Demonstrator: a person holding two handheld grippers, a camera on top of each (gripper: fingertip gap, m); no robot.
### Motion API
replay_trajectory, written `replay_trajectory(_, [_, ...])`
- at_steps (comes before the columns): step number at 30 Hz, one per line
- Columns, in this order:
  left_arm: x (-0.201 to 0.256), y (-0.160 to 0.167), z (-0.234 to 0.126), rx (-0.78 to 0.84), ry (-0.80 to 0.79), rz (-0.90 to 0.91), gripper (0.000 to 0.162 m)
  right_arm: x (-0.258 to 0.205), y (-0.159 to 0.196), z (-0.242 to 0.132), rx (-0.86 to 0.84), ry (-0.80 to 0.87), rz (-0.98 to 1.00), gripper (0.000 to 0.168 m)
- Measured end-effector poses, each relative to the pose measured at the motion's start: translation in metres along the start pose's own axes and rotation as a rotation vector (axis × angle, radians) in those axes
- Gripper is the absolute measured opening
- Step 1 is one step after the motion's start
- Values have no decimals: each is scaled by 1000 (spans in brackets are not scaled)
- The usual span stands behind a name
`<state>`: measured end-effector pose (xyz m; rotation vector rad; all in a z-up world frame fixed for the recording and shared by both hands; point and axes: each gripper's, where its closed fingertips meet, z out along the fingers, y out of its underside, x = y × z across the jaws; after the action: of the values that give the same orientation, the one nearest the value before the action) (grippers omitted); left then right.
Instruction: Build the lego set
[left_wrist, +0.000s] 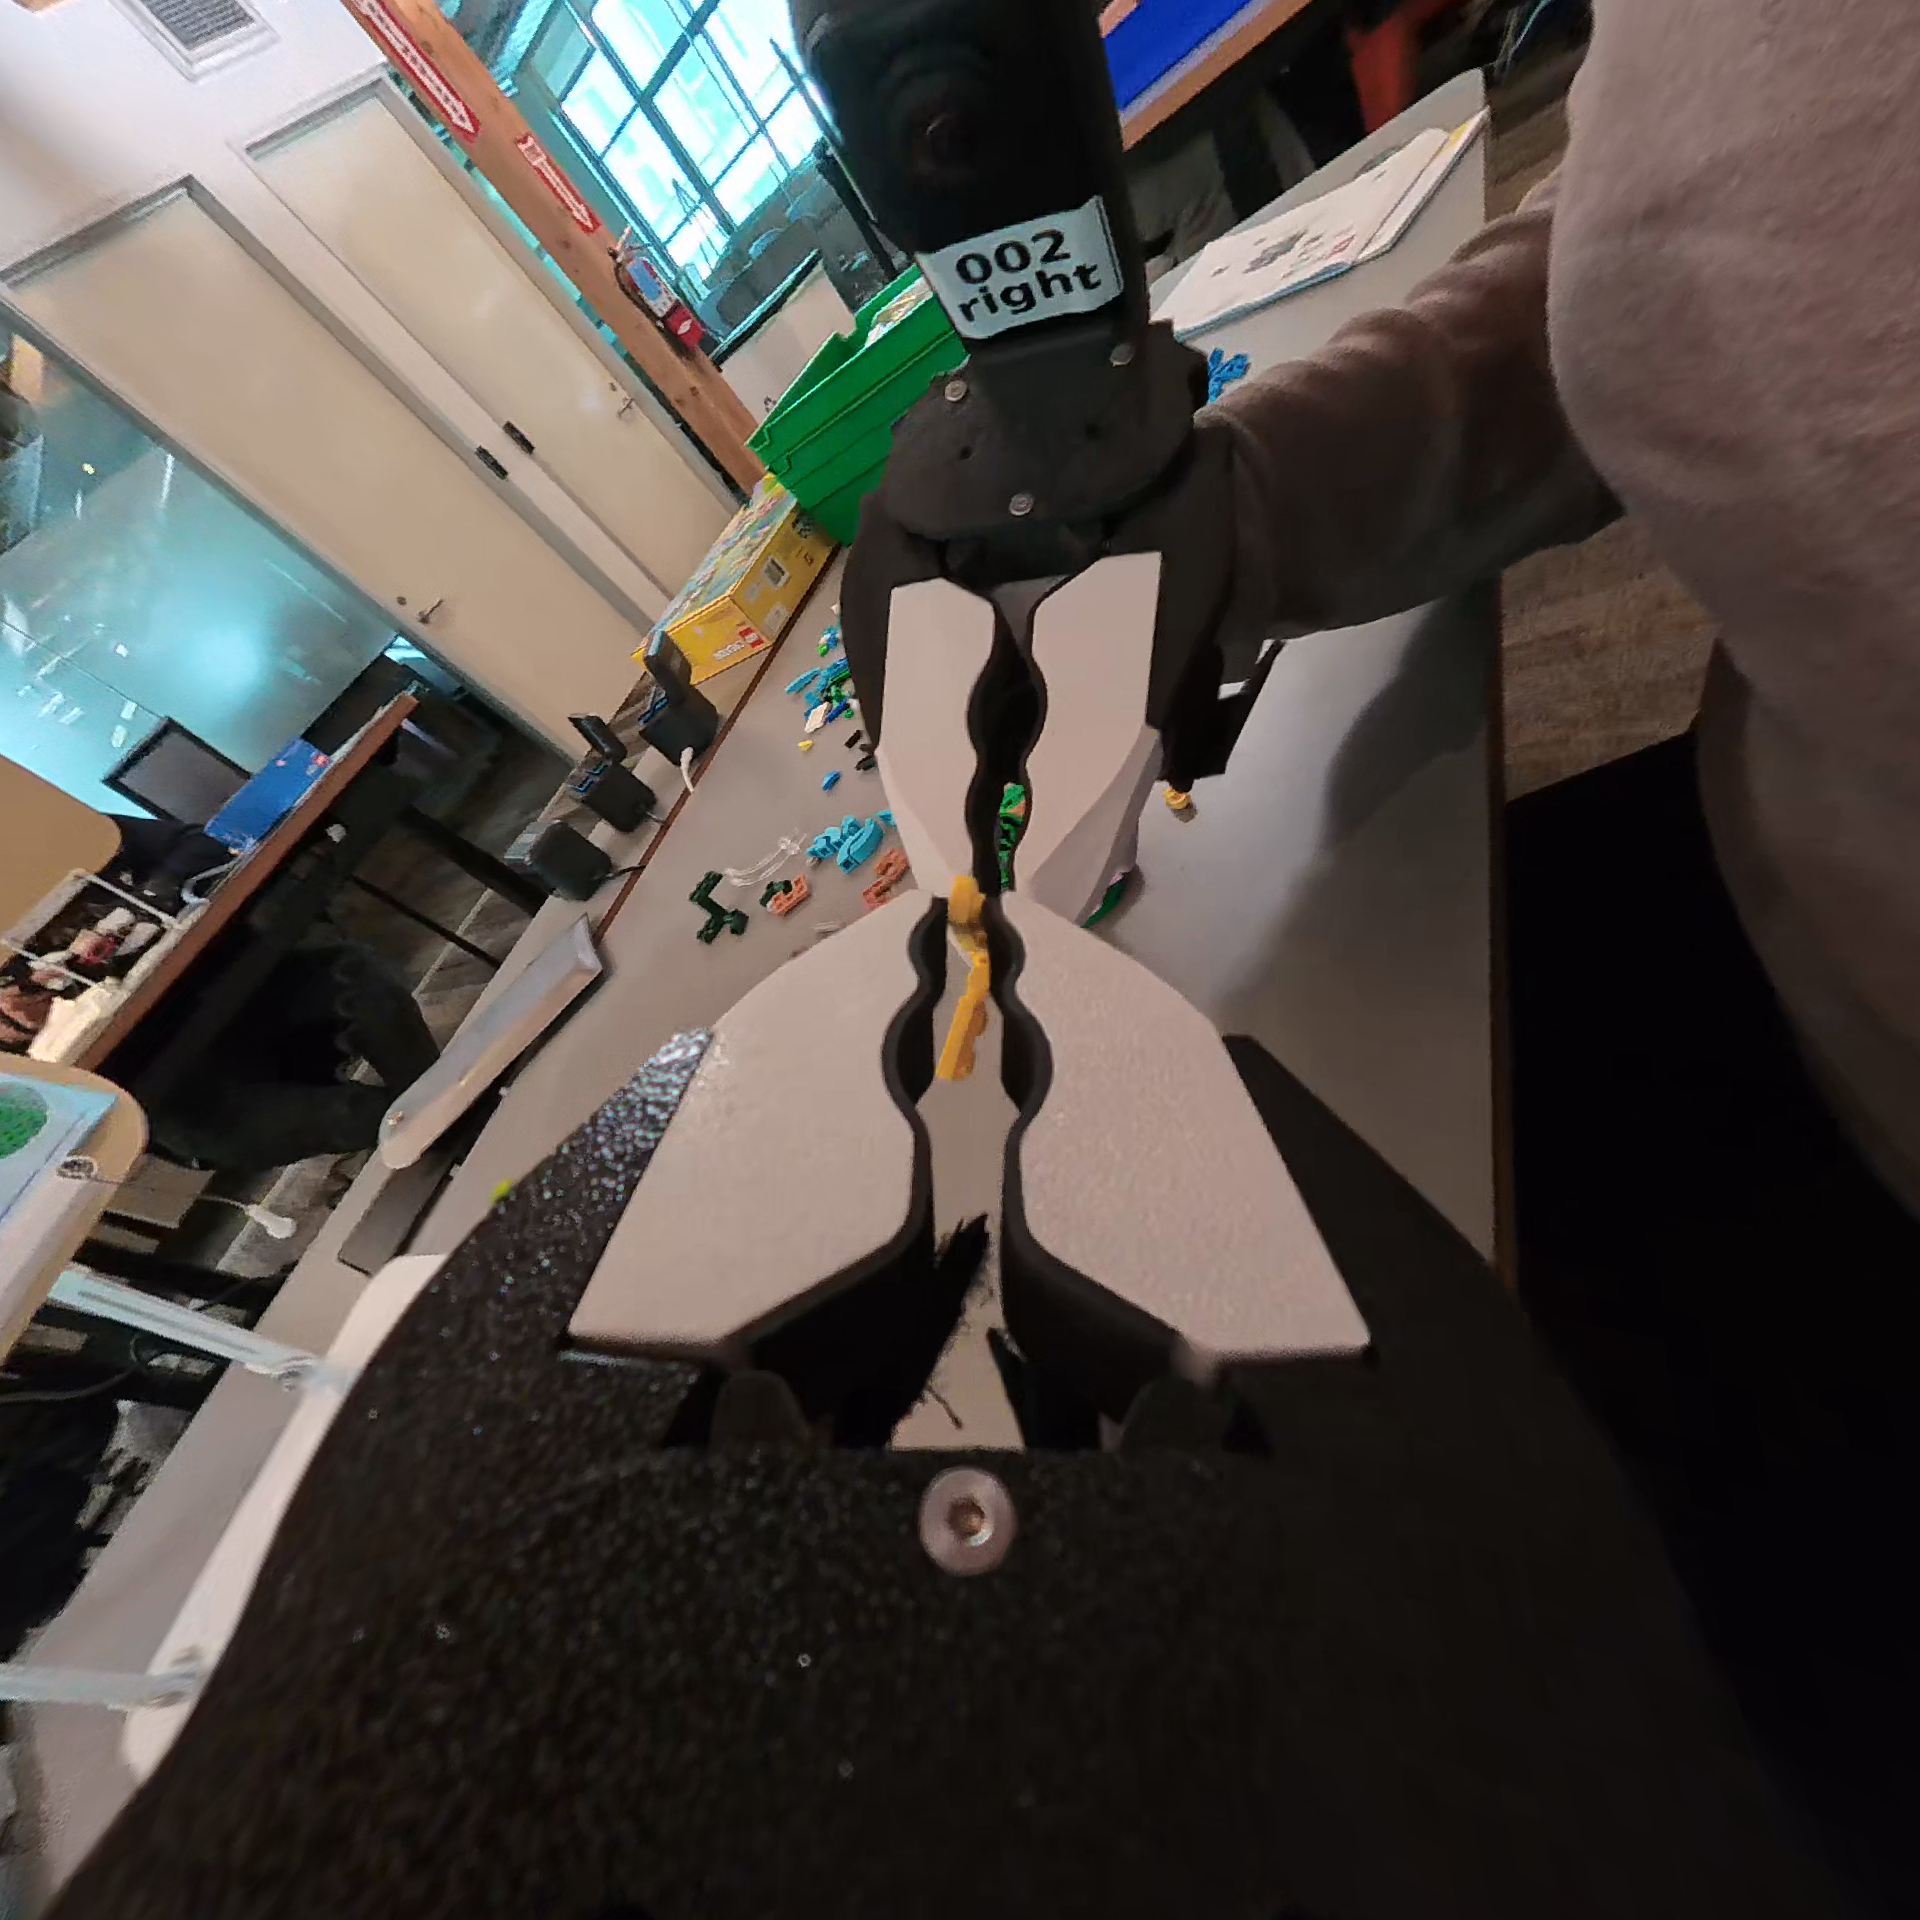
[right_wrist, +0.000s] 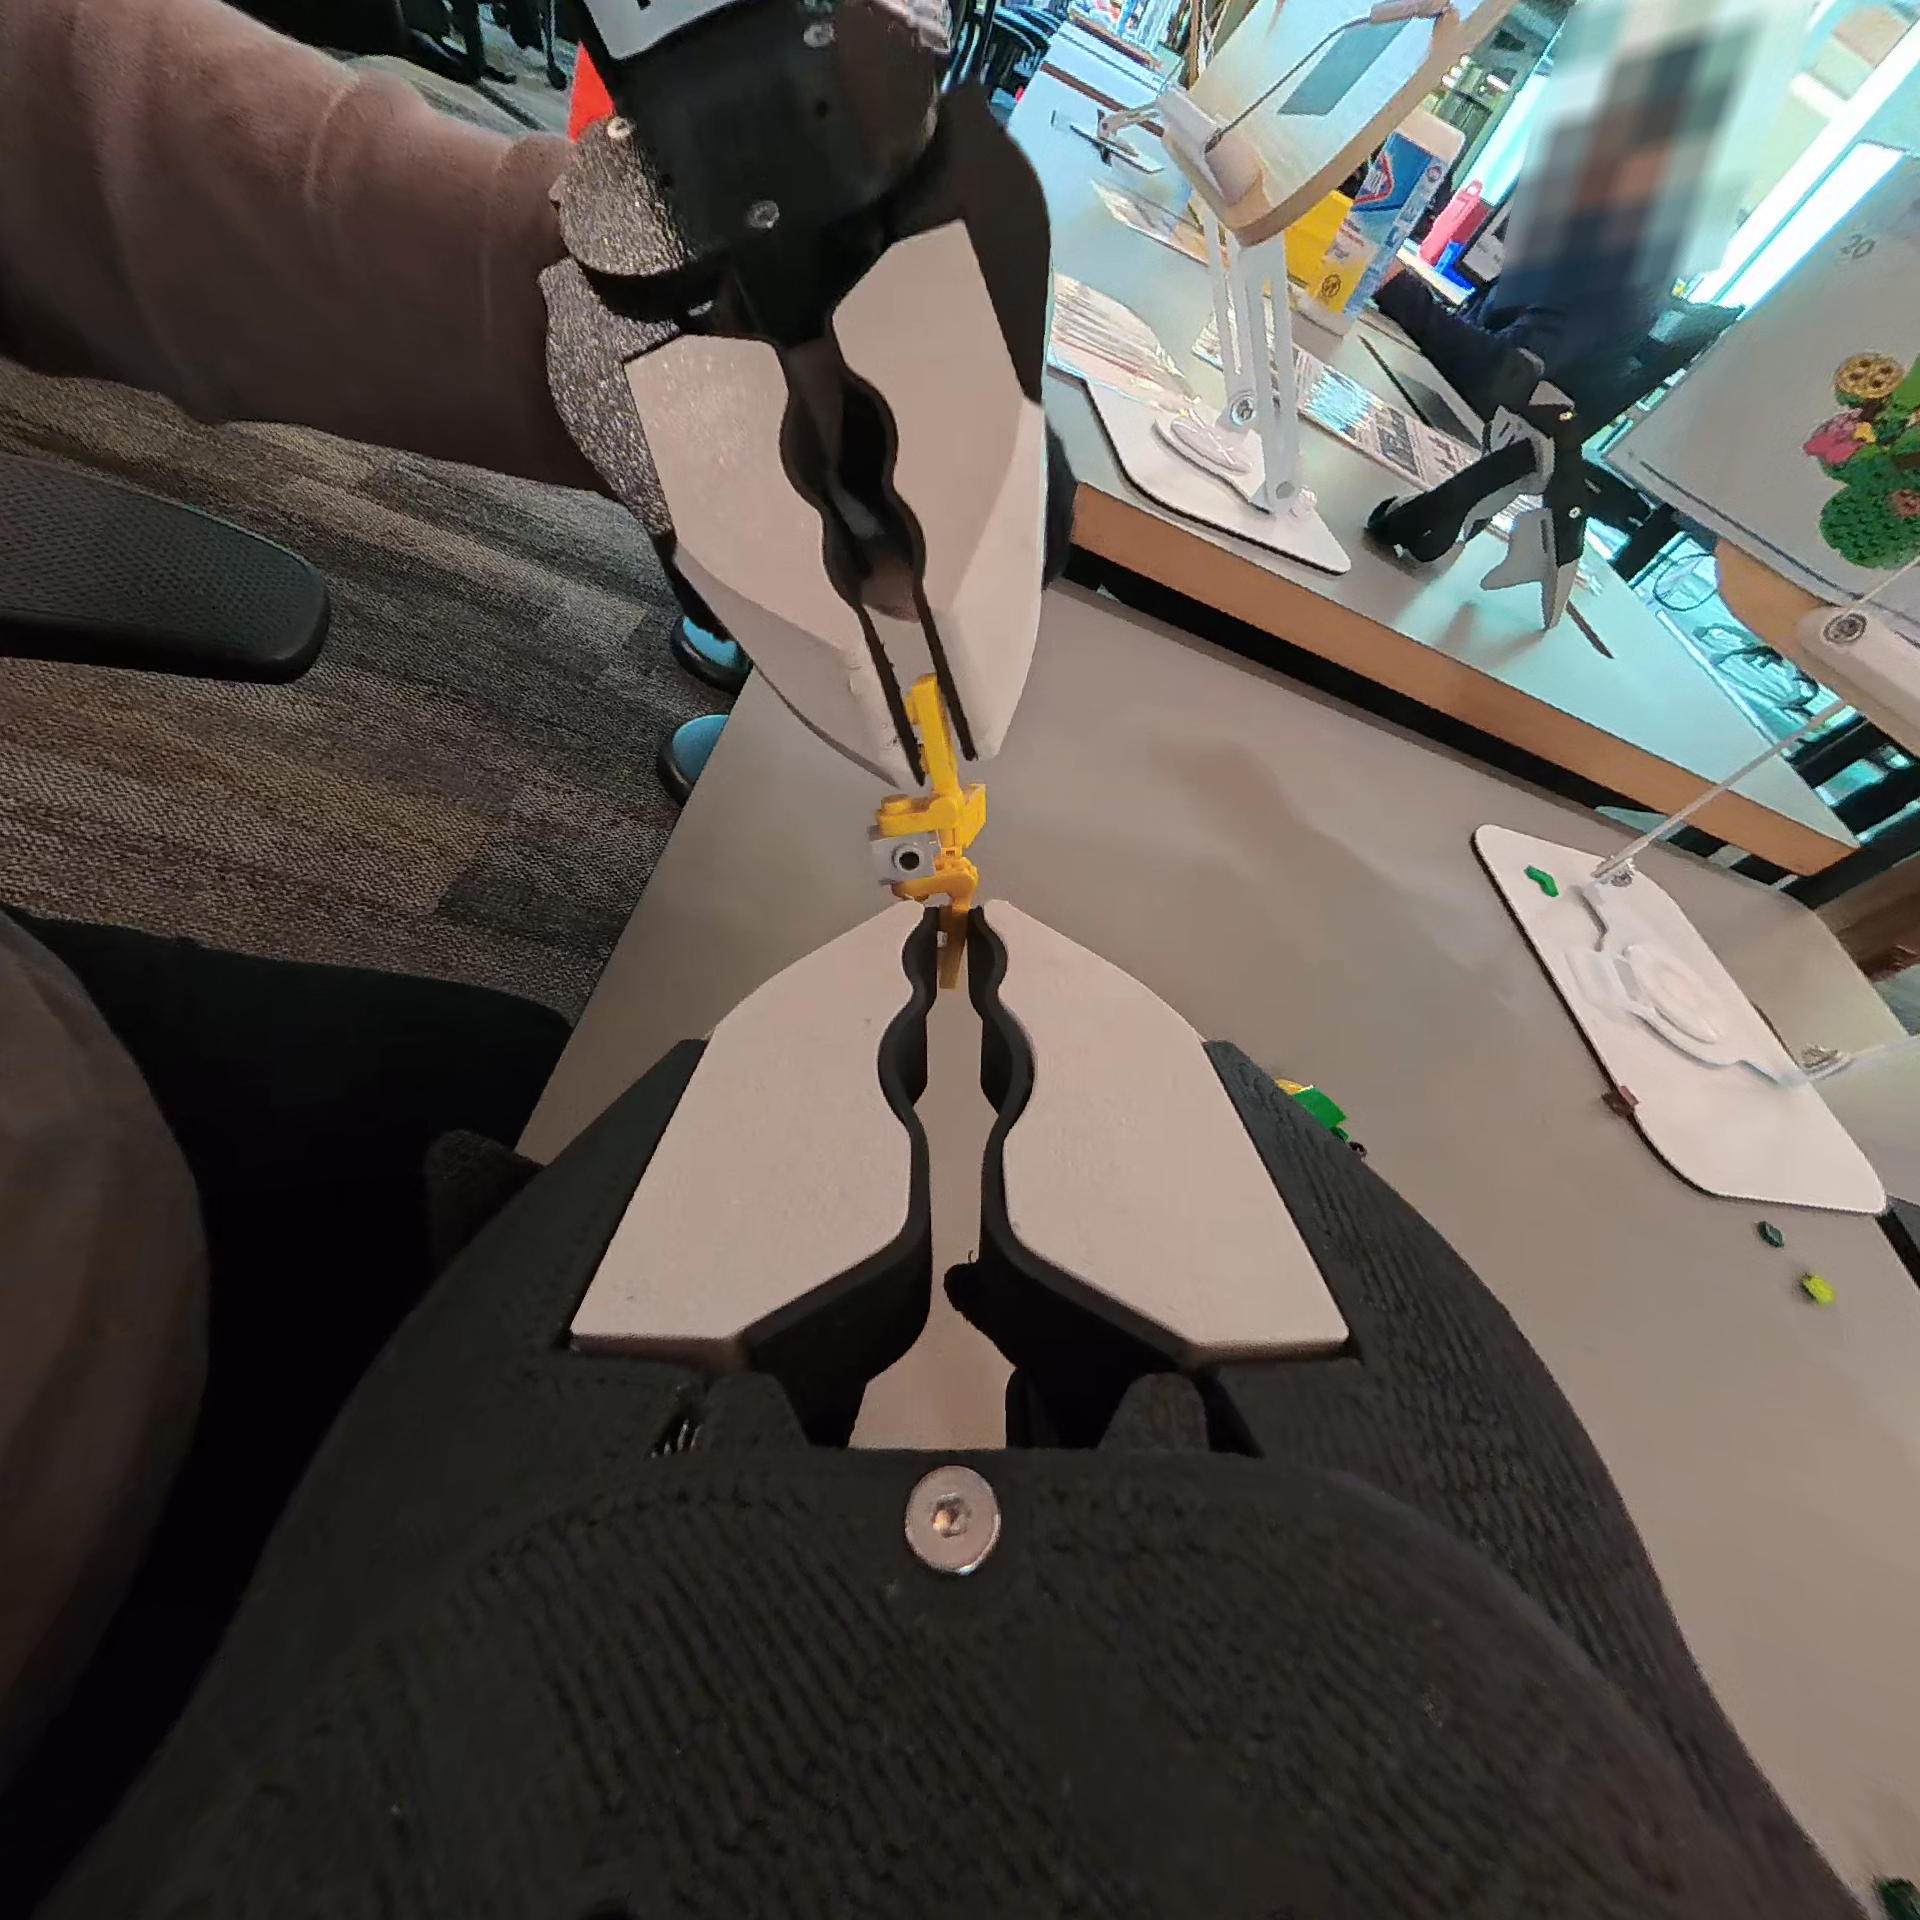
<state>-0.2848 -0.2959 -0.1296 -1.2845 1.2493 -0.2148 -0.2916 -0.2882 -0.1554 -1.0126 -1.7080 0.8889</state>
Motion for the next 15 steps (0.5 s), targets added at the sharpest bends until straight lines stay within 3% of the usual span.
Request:
replay_trajectory(4, [11, 4, 0, -12, 88, -95, 34, -2, -1, -1, -2, -12, -21, 3])
replay_trajectory(6, [14, 7, 0, -32, 112, -103, 41, -3, -1, -1, -12, -17, -24, 3])
replay_trajectory(10, [12, 10, 2, -76, 69, 43, 28, -5, 0, -1, -21, -31, -14, 3])
replay_trajectory(15, [13, 11, 5, -124, 44, 166, 25, -7, 1, -1, -35, -37, -6, 3])
